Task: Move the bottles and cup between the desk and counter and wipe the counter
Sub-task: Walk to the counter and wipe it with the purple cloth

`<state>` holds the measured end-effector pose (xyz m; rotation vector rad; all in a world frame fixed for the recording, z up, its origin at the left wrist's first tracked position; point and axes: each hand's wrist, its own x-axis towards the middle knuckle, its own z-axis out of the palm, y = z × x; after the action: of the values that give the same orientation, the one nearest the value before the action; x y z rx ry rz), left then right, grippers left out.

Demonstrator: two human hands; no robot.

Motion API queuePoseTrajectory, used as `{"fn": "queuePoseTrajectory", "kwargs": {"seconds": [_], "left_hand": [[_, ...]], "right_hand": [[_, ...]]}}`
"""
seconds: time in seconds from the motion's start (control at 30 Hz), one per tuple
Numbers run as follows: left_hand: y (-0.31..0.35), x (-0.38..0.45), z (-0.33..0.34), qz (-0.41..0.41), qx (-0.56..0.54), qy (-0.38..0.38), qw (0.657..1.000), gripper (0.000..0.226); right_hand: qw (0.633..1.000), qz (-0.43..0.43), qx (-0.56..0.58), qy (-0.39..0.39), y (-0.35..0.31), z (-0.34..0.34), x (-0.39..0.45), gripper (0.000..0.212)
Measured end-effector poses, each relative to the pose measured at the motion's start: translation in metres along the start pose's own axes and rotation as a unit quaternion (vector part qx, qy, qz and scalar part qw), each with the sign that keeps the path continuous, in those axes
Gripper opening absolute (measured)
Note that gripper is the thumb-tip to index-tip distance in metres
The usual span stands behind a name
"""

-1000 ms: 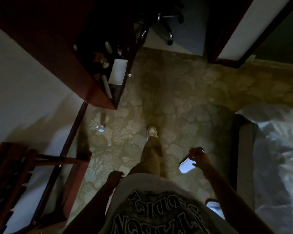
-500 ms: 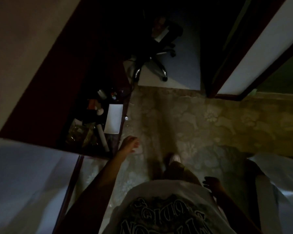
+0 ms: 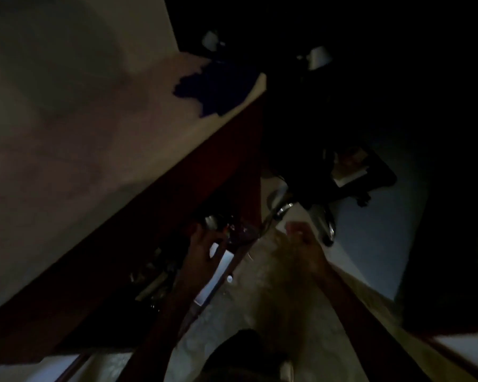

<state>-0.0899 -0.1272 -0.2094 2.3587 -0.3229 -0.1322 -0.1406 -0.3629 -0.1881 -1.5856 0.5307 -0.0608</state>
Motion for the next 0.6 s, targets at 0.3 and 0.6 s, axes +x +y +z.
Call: {"fn": "queuePoseTrajectory", "kwargs": {"seconds": [0.3,0.6], "left_hand": [[0.068,0.189,-0.137,0.121,0.196,0.254,0.94,0.033],[0.064,0.226,-0.139,0.024,0.24,0.213,0.947,0.047]], "right_hand": [[0.845,-0.427,-0.309,-0.091,-0.219,0.107,0.219,0.042],[0.671,-0.461,-0.565,-0.136,-0.227,0.102,0.322,0.075]]}}
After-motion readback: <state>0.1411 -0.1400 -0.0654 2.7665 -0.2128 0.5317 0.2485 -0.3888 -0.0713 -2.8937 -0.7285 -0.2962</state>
